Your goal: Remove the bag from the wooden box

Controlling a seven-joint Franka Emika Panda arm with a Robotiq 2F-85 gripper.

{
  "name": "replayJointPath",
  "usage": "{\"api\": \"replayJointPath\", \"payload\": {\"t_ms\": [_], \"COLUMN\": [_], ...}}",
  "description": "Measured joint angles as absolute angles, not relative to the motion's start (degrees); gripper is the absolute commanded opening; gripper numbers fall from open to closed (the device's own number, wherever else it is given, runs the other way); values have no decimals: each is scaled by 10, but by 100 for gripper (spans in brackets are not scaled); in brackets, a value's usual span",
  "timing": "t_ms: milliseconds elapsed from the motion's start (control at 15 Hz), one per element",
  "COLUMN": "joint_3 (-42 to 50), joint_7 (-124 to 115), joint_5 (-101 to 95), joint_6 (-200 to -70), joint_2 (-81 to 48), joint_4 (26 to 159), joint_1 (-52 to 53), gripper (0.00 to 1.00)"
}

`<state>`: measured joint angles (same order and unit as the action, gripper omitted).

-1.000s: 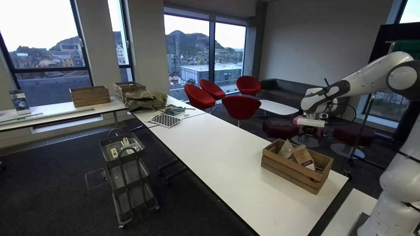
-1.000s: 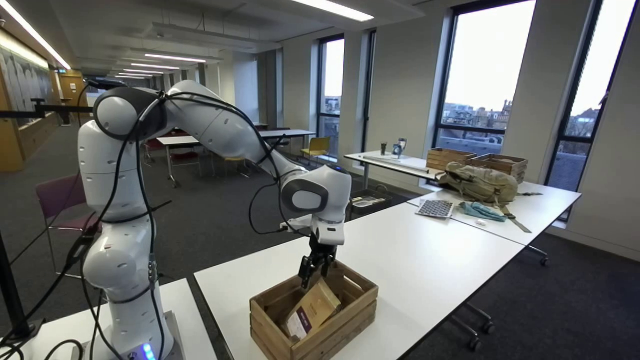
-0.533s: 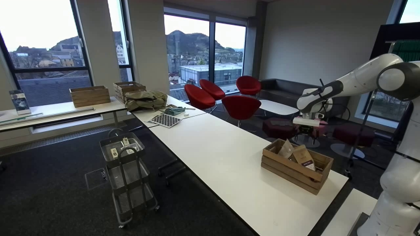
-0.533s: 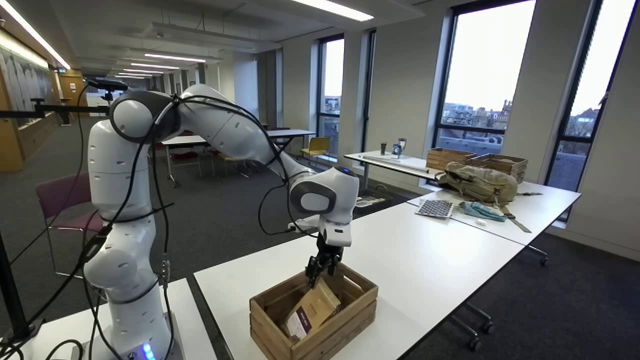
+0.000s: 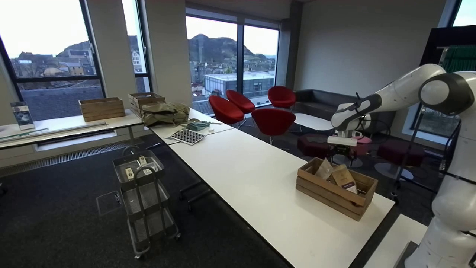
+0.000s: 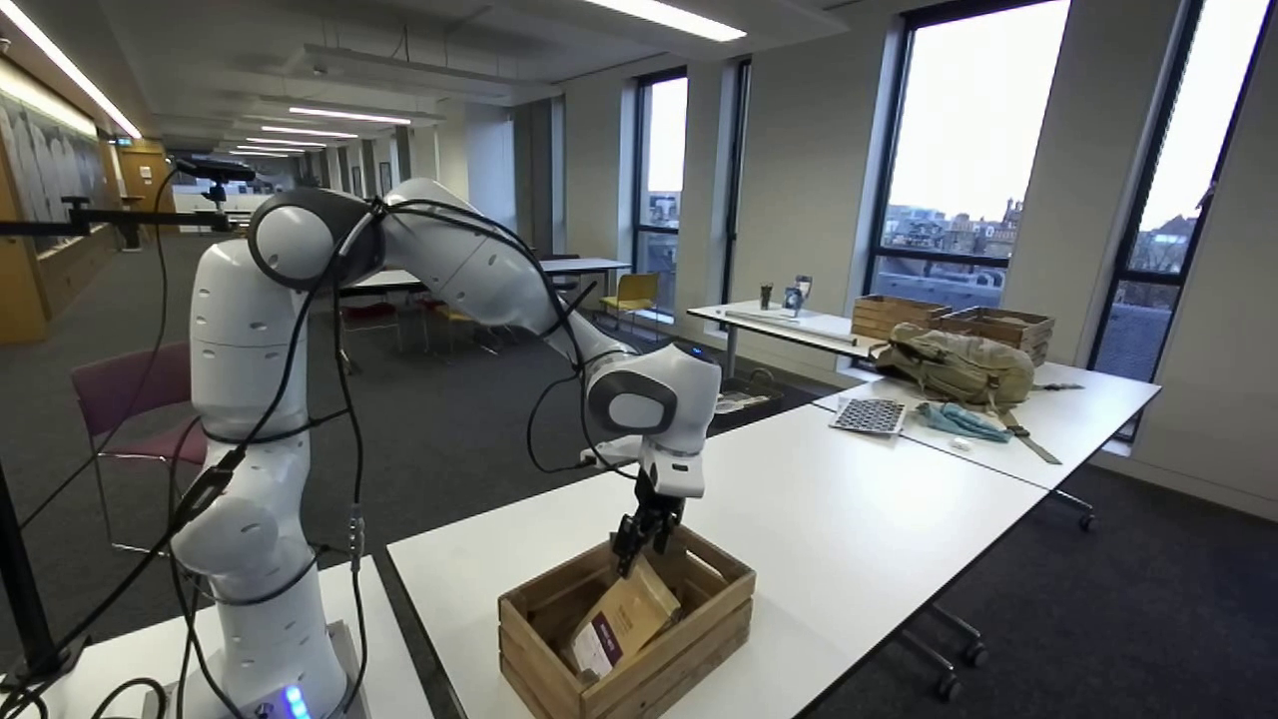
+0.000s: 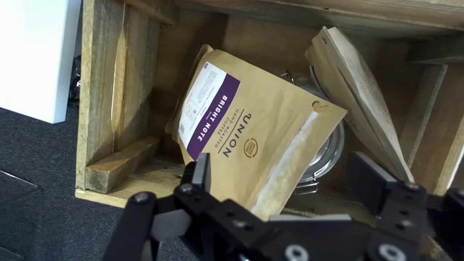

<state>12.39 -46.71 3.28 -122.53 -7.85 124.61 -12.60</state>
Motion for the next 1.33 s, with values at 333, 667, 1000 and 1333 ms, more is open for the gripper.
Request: {"api": "replayJointPath", "payload": {"t_ms": [333, 667, 1000, 1333], "joint_3": [125, 133, 143, 152], "joint_7": [-466, -463, -422, -360], "joint_5": [33, 33, 33, 33], "joint_6": [-1225, -1225, -1225, -1224], "joint_2": [-104, -114, -115, -115], "joint_4": [1246, 1246, 1246, 1246], "joint_1": [-126, -127, -129, -130], "gripper": [100, 100, 67, 29]}}
